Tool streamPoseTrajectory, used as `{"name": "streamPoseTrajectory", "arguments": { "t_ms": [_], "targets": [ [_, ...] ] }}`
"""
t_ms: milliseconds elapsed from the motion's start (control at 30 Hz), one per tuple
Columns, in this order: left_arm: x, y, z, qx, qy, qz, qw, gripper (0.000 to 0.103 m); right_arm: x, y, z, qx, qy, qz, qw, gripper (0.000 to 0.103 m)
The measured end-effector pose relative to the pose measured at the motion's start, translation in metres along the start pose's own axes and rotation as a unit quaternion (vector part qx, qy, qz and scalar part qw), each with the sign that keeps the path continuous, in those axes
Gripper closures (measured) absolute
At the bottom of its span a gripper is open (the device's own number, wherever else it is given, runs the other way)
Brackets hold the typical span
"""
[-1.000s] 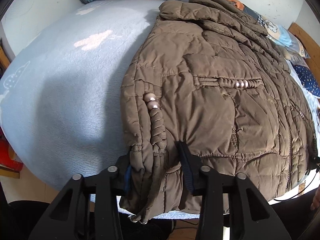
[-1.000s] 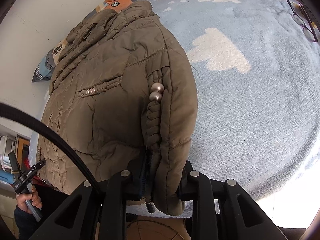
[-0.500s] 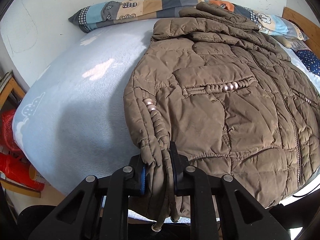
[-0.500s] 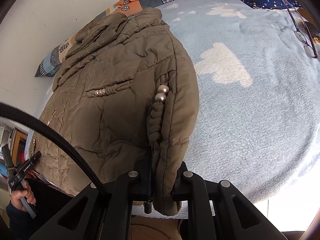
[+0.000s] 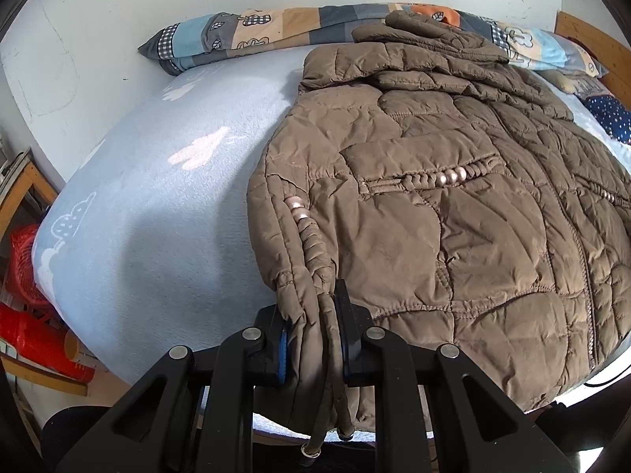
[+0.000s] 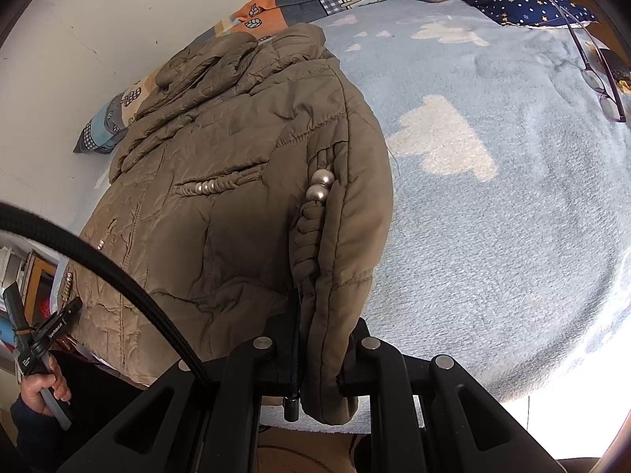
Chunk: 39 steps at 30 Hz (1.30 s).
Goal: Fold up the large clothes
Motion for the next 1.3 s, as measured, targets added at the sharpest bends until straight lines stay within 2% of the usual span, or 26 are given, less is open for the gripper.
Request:
{"name": "streamPoseTrajectory", "arguments": {
  "t_ms": [167, 333, 533, 967, 1300],
  "targets": [
    [0.007, 0.003, -0.013, -0.023, -0.026, -0.024, 0.9991, 0.085, 0.005, 0.004, -0.021, -0.045, 0.025, -0.006, 0.999, 0.089],
    [0.01, 0.007, -0.028, -0.049, -0.038, -0.033, 0.9975, 0.085, 0.01, 0.004, -0.033, -0.07, 0.038, -0.011, 0.997, 0.089],
    [0.012, 0.01, -0.041, -0.072, -0.052, -0.044, 0.9951, 0.085, 0.02, 0.004, -0.054, -0.11, 0.073, -0.026, 0.991, 0.09],
    [0.021, 0.011, -0.062, -0.084, -0.064, -0.048, 0.9933, 0.085, 0.043, 0.0, -0.087, -0.148, 0.102, -0.062, 0.982, 0.09],
    [0.028, 0.019, -0.081, -0.085, -0.073, -0.03, 0.9933, 0.085, 0.051, -0.002, -0.103, -0.155, 0.119, -0.075, 0.978, 0.09]
  ]
}}
Point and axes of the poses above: each gripper's, at about its wrist camera, not at the fingertips, and z roughly the way its jaws point, x to its left, y to its top, the point moved 8 cm from there along z, roughly the way its jaws point, and after that the axes turned 14 degrees about x, right-handed, at the moved point
